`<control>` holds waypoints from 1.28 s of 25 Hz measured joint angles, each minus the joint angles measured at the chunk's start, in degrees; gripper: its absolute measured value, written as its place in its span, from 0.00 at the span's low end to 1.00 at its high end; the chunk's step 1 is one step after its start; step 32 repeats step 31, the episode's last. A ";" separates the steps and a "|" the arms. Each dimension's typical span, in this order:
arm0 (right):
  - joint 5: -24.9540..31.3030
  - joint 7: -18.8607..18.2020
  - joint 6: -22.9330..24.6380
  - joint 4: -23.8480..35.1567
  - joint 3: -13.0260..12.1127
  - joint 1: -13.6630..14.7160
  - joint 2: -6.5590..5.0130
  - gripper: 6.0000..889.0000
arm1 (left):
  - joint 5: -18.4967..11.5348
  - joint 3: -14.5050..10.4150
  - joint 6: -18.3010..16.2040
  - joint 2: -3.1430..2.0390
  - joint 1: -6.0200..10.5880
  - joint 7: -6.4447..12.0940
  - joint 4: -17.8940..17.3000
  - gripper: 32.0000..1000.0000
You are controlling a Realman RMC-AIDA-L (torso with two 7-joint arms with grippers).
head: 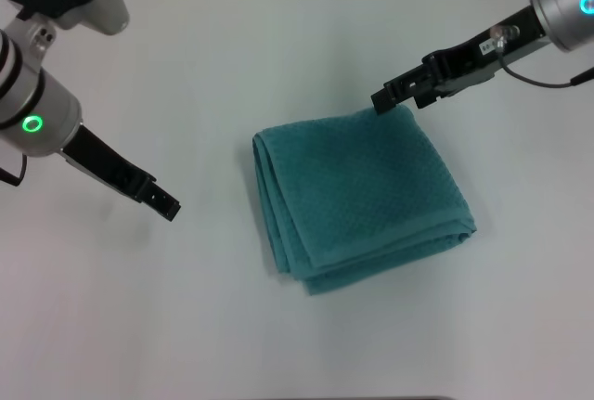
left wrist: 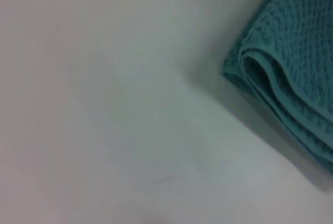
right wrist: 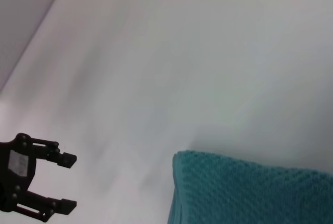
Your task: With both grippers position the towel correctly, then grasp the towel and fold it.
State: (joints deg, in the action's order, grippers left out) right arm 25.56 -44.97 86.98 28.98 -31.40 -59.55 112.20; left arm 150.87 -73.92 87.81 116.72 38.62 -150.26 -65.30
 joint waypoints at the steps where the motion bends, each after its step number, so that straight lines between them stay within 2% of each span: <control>1: 0.74 -0.71 -0.04 0.07 0.17 0.61 -0.03 0.99 | -0.30 0.83 0.01 0.04 -0.15 0.49 0.00 0.85; 4: 3.22 -3.54 -0.63 0.22 0.22 2.24 -0.06 0.99 | -0.95 2.49 0.07 0.20 -0.68 1.62 0.00 0.85; 14: 12.39 -14.83 -5.13 0.25 0.30 8.28 0.46 0.99 | -3.31 3.76 -1.22 0.28 -2.67 3.49 -0.34 0.85; 18: 16.21 -19.08 -5.44 0.22 0.34 9.98 0.55 0.99 | -3.72 4.46 -1.58 0.32 -3.05 4.41 -0.28 0.85; 26: 24.26 -27.55 -5.45 0.26 0.39 13.19 0.80 0.99 | -7.07 5.19 -2.35 0.40 -4.27 6.39 -0.47 0.85; 29: 27.03 -32.56 -6.12 0.59 0.45 15.08 1.68 0.99 | -9.01 5.41 -2.60 0.37 -4.57 7.40 -0.57 0.85; 31: 28.69 -36.26 -6.78 1.10 0.47 16.12 2.73 0.99 | -10.08 6.05 -2.82 0.36 -5.05 8.13 -0.65 0.85; 32: 28.69 -36.26 -6.78 1.10 0.47 16.12 2.73 0.99 | -10.08 6.05 -2.82 0.36 -5.05 8.13 -0.65 0.85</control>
